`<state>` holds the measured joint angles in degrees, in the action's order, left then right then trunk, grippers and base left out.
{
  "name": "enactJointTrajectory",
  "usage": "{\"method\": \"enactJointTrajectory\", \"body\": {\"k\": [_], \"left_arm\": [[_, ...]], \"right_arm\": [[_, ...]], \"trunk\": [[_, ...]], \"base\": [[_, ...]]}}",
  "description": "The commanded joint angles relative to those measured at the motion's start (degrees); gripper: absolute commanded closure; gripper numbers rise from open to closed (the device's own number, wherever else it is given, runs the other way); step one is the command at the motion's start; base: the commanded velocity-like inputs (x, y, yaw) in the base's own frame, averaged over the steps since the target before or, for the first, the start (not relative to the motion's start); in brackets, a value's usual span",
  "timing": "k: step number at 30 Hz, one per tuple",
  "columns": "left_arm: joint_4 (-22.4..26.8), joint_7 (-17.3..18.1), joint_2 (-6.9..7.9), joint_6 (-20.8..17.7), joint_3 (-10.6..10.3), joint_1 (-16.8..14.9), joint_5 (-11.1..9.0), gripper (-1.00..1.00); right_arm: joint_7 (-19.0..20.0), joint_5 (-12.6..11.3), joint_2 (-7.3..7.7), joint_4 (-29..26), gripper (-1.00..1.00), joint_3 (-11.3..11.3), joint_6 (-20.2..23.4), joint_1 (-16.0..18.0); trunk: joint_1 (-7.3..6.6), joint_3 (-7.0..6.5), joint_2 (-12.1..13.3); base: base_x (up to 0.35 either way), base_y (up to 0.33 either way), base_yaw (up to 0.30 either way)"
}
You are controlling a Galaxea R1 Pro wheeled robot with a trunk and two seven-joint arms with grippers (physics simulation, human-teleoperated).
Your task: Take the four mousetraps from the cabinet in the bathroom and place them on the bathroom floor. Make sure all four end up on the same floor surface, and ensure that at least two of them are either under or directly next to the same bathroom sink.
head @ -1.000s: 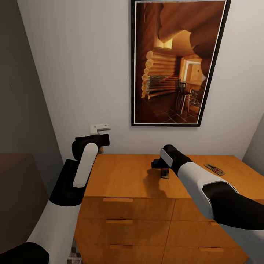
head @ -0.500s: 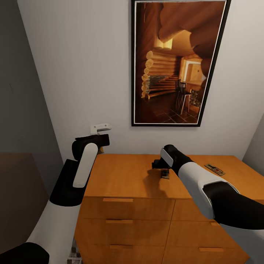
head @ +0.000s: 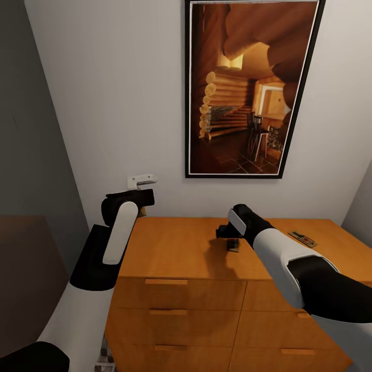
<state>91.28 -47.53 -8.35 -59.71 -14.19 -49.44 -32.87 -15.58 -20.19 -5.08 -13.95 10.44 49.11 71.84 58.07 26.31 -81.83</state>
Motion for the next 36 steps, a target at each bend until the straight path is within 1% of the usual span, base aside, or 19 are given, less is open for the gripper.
{"method": "enactJointTrajectory", "body": {"k": [1, 14, 20, 25, 36], "left_arm": [[0.0, -0.6, 0.0, -0.3, 0.0, -0.1, -0.4, 1.0], [0.0, -0.6, 0.0, -0.3, 0.0, -0.1, -0.4, 1.0], [0.0, -0.6, 0.0, -0.3, 0.0, -0.1, -0.4, 1.0], [0.0, -0.6, 0.0, -0.3, 0.0, -0.1, -0.4, 1.0], [0.0, -0.6, -0.06, -0.3, 0.0, -0.1, -0.4, 1.0]], "right_arm": [[-0.4, -0.7, 0.08, 0.0, -1.0, 0.4, 0.2, 0.0], [-0.1, -1.1, 0.32, 0.3, -1.0, 0.2, 0.1, 0.0], [2.2, -0.8, 0.47, 0.2, -1.0, 0.4, 0.1, 0.0], [4.3, -0.5, 1.0, 0.2, -1.0, 0.5, 0.0, 0.0], [5.4, -0.4, 1.92, 0.2, -1.0, 0.6, 0.1, 0.0]], "trunk": [[0.0, 0.07, 0.0], [0.0, 0.07, 0.0], [0.0, 0.07, 0.0], [0.0, 0.07, 0.0], [0.0, 0.07, 0.0]], "base": [[0.0, 0.0, 0.0], [0.0, 0.0, 0.0], [0.0, 0.0, 0.0], [0.0, 0.0, 0.0], [0.0, 0.0, 0.0]]}}
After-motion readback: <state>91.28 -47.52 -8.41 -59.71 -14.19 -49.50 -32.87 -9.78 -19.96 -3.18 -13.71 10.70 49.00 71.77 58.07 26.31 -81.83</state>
